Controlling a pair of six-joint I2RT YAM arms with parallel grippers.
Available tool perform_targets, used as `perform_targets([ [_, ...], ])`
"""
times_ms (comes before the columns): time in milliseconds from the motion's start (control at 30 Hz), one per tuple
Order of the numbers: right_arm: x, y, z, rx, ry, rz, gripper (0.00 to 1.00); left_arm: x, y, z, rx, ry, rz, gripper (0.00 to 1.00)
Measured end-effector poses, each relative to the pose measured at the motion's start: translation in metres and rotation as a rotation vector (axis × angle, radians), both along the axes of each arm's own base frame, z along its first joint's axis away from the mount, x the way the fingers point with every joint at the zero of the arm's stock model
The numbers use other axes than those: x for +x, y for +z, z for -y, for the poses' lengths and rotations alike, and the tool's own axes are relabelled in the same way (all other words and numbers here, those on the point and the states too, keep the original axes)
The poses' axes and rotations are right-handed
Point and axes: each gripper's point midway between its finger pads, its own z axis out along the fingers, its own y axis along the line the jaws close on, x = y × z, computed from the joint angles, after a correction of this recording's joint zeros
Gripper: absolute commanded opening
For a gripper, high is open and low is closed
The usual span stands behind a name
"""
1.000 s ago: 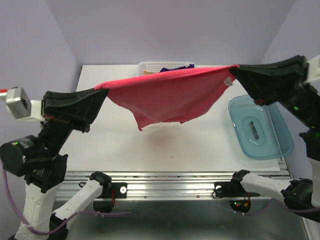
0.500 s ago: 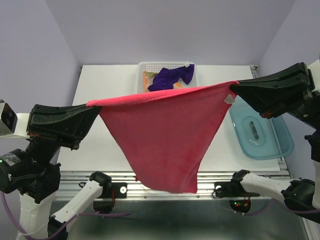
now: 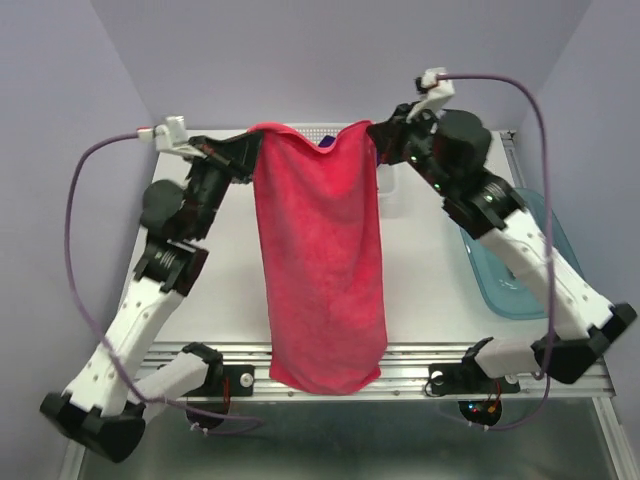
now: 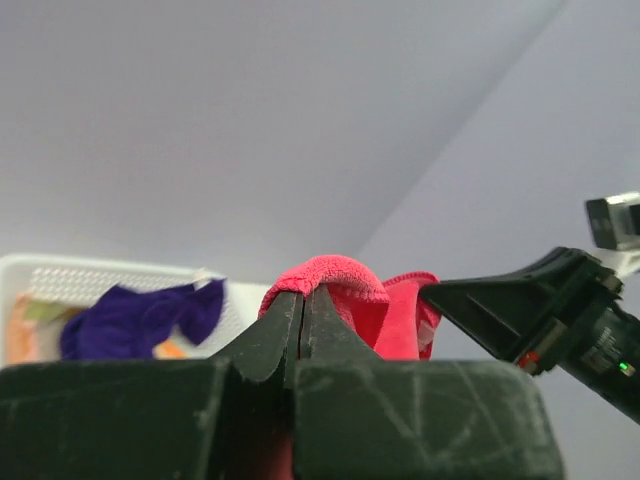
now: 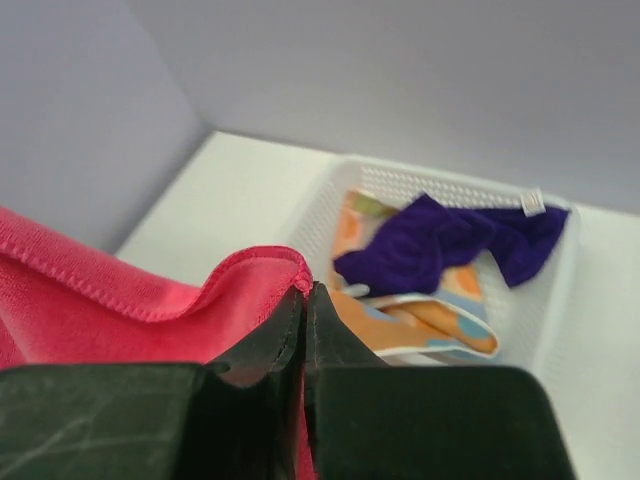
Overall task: Fold and stack the towels
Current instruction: Flatten out the crumpled towel, then fold the towel
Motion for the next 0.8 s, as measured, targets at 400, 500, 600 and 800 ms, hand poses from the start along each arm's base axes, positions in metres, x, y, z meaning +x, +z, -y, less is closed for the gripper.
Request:
perform_targets([
  [400, 0.162, -0.170, 0.041, -0.153, -0.241, -0.259, 0.01, 0.160, -0.178, -0.010, 0.190, 0.146, -0.379, 0.00],
  [500, 0.175, -0.174, 0.039, -0.137, -0.212, -0.248, 0.01, 0.176, -0.176, -0.008, 0.190, 0.123, -0.363, 0.00],
  [600, 0.177, -0.178, 0.034, -0.133, -0.174, -0.249, 0.01, 0.180, -0.174, -0.005, 0.188, 0.099, -0.346, 0.00],
  [800, 0.167, -0.169, 0.020, -0.112, -0.070, -0.215, 0.01, 0.170, -0.171, -0.001, 0.180, 0.063, -0.325, 0.00],
])
